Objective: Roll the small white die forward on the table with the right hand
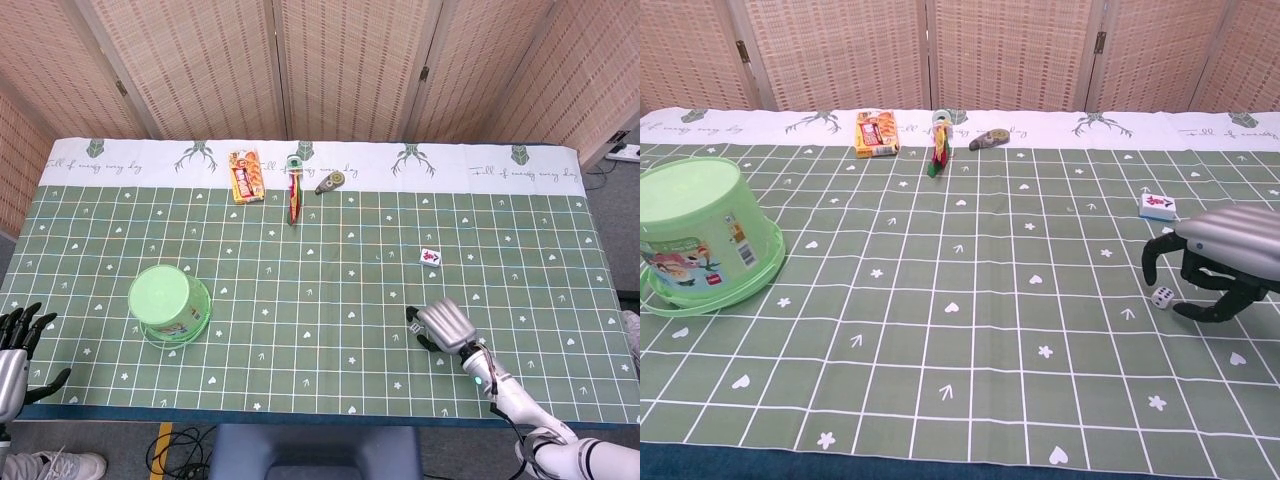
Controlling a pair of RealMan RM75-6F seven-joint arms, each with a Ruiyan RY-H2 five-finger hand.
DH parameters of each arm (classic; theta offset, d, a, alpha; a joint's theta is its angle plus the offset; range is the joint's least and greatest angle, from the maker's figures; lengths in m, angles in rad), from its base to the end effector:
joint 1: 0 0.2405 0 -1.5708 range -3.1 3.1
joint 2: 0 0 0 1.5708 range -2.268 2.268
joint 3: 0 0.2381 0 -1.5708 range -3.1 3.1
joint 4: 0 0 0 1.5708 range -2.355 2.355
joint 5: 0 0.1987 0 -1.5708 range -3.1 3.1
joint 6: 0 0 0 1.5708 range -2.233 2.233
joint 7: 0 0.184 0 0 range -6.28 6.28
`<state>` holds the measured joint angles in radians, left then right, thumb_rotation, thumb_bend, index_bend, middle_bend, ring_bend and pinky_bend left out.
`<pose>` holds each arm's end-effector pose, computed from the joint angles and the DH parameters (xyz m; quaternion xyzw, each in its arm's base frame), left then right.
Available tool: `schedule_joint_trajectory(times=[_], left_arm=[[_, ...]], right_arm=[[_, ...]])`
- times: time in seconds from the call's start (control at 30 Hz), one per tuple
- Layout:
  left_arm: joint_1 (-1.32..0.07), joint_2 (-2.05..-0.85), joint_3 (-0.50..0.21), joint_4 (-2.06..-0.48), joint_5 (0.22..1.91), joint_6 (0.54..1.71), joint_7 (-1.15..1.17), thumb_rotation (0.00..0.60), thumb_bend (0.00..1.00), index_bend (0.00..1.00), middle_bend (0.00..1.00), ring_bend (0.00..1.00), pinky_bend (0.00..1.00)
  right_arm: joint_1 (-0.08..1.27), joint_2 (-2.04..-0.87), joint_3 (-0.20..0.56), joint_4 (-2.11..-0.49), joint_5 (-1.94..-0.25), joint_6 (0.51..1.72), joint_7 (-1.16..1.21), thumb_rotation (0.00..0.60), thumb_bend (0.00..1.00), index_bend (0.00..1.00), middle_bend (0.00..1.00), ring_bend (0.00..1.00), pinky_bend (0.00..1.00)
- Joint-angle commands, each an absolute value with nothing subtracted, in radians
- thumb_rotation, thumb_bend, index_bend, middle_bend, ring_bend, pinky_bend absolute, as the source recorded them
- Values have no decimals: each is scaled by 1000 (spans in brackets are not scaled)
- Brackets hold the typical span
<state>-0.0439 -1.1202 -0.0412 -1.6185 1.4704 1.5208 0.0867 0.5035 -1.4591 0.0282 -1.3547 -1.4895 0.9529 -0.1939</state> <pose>-0.3007 0.2047 0.1671 -0.5868 -0.3750 -0.3557 0.6234 -0.2269 -0.3051 -0.0138 0.8012 -0.3318 0.2838 0.4091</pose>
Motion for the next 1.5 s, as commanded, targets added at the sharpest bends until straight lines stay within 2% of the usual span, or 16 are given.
schedule_joint_trajectory(times=[0.03,0.37,0.6,0.7,0.77,0.83,0.87,0.9,0.97,1.0,1.07,1.37,1.43,1.5], left_arm=[[-44,-1121,-42,-1618,1469,1520,86,600,222,191,86,61,103],[-43,-1124,-43,-1610,1467,1518,82,600,221,191,86,61,103],[-42,-1124,-43,-1609,1466,1518,81,600,222,191,86,61,103],[-43,-1124,-43,-1612,1469,1520,82,600,222,191,86,61,103],[-42,-1123,-44,-1613,1471,1523,82,600,222,191,86,61,103],[-41,-1123,-45,-1613,1472,1528,81,600,221,191,86,61,103],[-40,-1123,-46,-1613,1472,1529,81,600,221,191,86,61,103],[-41,-1123,-46,-1613,1473,1529,81,600,221,191,86,61,103],[-42,-1123,-45,-1615,1475,1527,84,600,221,191,86,61,103],[-43,-1123,-44,-1616,1477,1526,84,600,221,191,86,61,103],[-44,-1123,-45,-1619,1478,1527,86,600,221,191,86,61,103],[-44,-1113,-48,-1629,1477,1530,94,600,222,191,86,61,103],[-43,-1111,-49,-1631,1475,1530,96,600,221,191,86,61,103],[-43,-1109,-50,-1632,1473,1530,98,600,221,191,86,61,103]], right_arm=[[509,-1467,25,-1346,-1488,949,-193,600,294,467,933,999,954],[516,-1480,18,-1328,-1478,953,-191,600,325,562,936,1000,954],[504,-1447,23,-1366,-1482,1000,-188,600,327,587,937,1000,954],[485,-1446,43,-1381,-1538,1118,-137,600,335,594,945,1000,957],[461,-1464,63,-1365,-1598,1254,-67,600,340,596,951,1000,967],[435,-1489,82,-1341,-1634,1371,-7,600,341,546,946,1000,972],[428,-1492,83,-1337,-1640,1394,7,600,339,444,940,1000,972],[421,-1488,83,-1336,-1644,1411,15,600,336,272,932,1000,972],[415,-1480,81,-1341,-1649,1423,12,600,332,78,923,1000,972],[413,-1474,77,-1344,-1650,1423,6,600,332,33,921,1000,972],[407,-1461,72,-1353,-1651,1424,-6,600,331,3,920,1000,972],[368,-1388,72,-1405,-1640,1463,-45,600,332,0,911,1000,972],[354,-1352,66,-1428,-1632,1461,-79,600,330,15,881,991,972],[341,-1316,59,-1456,-1620,1455,-115,600,328,78,821,928,966]])
